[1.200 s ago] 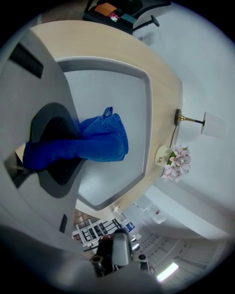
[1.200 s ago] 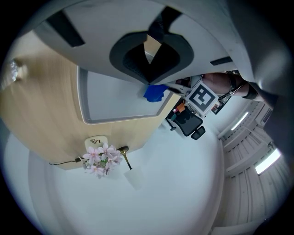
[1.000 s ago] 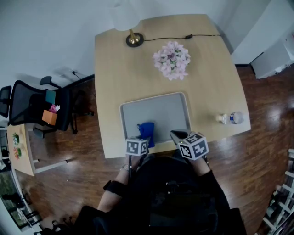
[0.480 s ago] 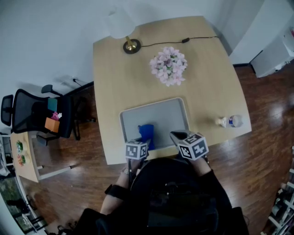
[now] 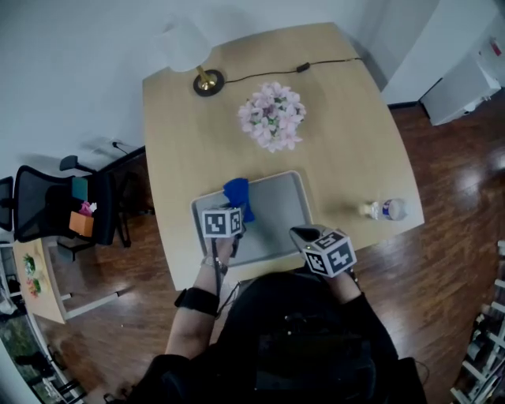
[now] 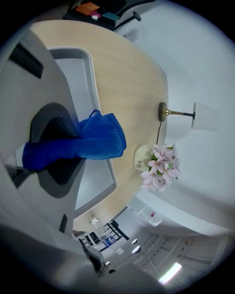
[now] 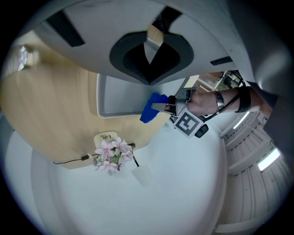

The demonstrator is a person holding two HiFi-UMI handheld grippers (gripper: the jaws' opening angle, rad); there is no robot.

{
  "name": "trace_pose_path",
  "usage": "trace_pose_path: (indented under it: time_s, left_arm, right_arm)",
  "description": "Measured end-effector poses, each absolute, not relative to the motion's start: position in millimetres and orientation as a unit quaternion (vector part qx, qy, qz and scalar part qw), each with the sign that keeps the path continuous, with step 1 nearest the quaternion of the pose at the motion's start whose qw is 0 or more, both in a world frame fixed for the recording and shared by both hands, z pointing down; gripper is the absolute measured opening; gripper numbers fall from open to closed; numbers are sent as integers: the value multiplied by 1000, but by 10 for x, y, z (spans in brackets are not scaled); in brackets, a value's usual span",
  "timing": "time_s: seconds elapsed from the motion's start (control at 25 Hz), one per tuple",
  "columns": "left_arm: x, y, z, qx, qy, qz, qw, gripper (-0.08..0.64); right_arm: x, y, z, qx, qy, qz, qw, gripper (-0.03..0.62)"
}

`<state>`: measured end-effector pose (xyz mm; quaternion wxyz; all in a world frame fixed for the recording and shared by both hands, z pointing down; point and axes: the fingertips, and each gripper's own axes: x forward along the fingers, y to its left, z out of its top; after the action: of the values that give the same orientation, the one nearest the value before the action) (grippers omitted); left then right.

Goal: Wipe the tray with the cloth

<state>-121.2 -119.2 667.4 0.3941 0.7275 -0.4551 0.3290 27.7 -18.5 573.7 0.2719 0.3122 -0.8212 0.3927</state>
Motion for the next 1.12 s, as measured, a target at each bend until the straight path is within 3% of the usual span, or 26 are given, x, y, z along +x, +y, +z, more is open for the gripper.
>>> trace_pose_path:
  time_s: [1.12]
  left_arm:
    - [-1041,-963,6846,720,-437,360,402,94]
  right_arm:
    - [425,-22,5725,317,-820,392,272,-2]
